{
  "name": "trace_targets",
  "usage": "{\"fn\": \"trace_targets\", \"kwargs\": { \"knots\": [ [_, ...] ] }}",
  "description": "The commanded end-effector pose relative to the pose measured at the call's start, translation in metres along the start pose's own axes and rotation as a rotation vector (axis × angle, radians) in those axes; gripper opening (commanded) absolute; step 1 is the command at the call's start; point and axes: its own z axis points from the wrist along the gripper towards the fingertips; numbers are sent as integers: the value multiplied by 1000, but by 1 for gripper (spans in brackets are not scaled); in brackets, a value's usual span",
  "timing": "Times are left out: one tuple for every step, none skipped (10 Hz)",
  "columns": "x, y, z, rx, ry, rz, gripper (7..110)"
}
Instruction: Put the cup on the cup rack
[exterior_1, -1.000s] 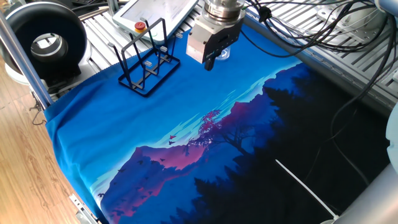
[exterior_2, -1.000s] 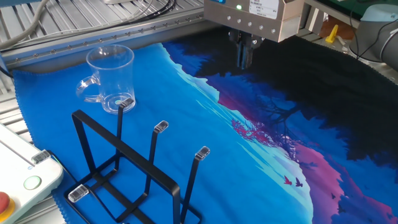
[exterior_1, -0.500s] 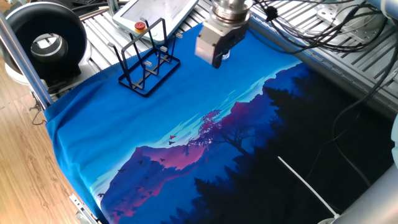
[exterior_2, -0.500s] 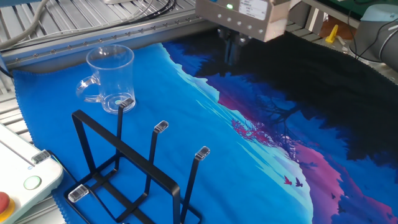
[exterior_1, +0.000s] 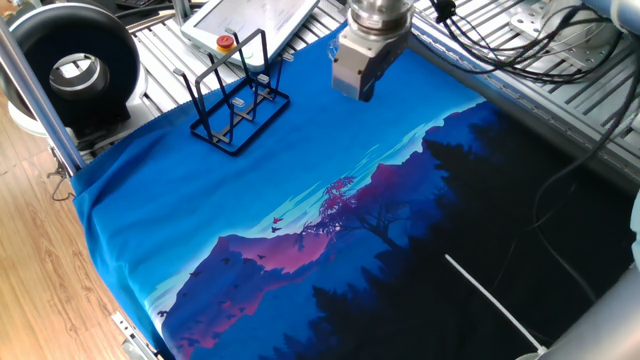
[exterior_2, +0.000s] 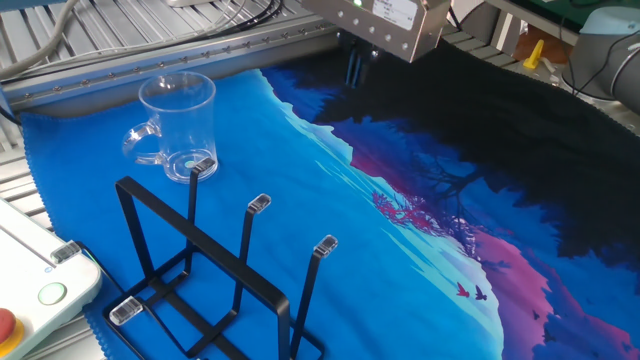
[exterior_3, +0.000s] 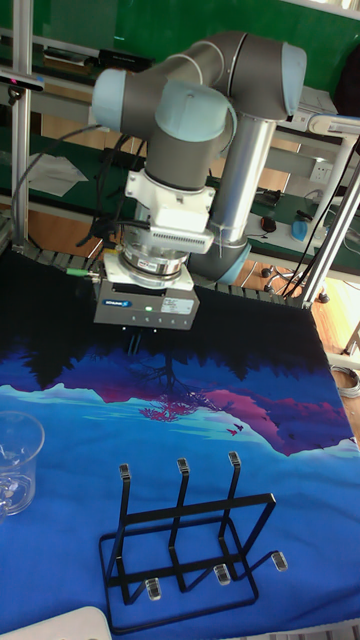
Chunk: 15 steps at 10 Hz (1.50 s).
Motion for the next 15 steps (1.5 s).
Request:
{"fn": "trace_targets", "kwargs": {
  "knots": [
    [1,16,-2,23,40,26,7],
    [2,12,1,63,40,30,7],
    [1,8,2,91,34,28,7],
    [-3,15,3,67,20,19,7],
    [-5,23,4,37,14,4,7],
    [-5,25,4,42,15,7,7],
    [-3,24,4,49,24,16,7],
    [8,38,4,-4,69,60,7],
    [20,49,2,-45,119,128,7],
    [26,44,2,-20,145,167,7],
    [29,47,1,-28,157,188,7],
    [27,67,0,-112,154,132,7],
    [30,74,-2,-149,162,68,7],
    [31,75,-2,-158,159,-8,7],
    [46,66,-3,-126,219,-61,7]
  ]
}}
